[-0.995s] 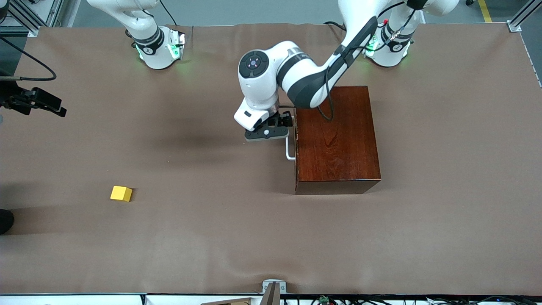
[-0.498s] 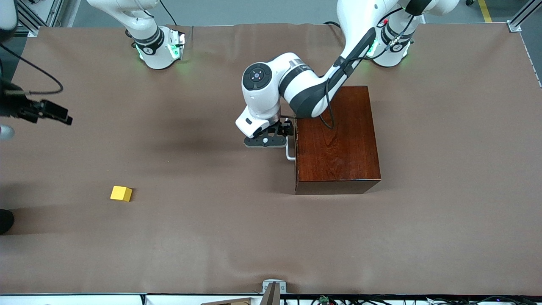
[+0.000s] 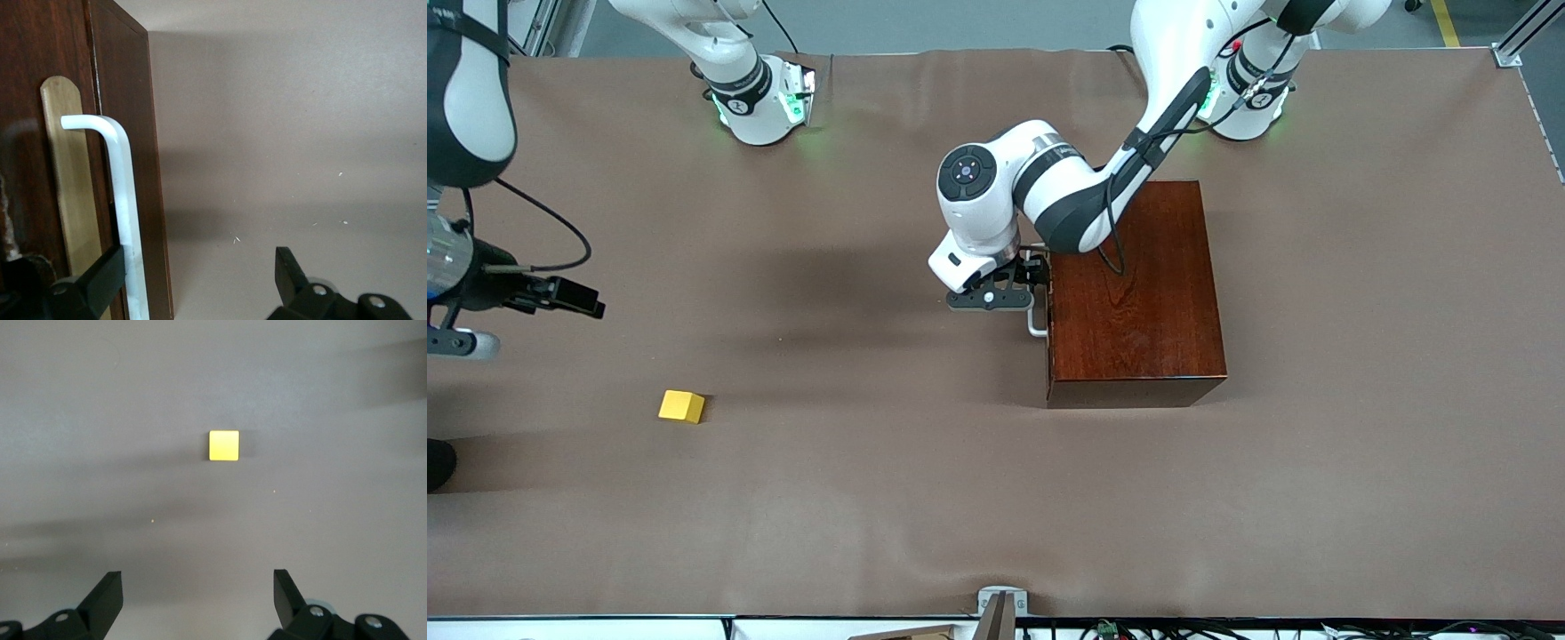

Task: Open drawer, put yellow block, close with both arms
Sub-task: 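Pull the drawer open with the left gripper while the right gripper reaches the cube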

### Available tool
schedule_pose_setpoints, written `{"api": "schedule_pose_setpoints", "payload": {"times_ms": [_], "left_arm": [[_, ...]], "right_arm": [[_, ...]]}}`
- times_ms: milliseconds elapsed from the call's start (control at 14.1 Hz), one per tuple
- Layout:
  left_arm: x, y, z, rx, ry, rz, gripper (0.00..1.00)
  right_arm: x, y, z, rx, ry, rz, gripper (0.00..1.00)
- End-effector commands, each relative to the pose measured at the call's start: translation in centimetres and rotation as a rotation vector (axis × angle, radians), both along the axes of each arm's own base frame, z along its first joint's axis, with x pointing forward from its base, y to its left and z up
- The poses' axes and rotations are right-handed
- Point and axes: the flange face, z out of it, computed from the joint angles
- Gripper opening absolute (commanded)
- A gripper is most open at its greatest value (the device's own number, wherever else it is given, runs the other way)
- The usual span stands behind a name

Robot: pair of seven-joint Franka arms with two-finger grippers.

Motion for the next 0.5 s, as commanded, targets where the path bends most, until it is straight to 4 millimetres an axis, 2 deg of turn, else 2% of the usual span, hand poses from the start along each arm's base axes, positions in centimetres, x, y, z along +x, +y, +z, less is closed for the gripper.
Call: {"api": "schedule_pose_setpoints", "payload": {"times_ms": [0,427], "left_arm": [[0.1,0.7,-0.3,0.037,-0.01,-0.01,1.0],[0.5,1.1,-1.5,0.08,-0.025,-0.023,1.0]], "right_arm": [[1.4,-0.1,-1.5,-0.012,-0.02,0.006,1.0],[4.5,-0.7,-7.4,-0.013,-0.054,-0.009,1.0]]}}
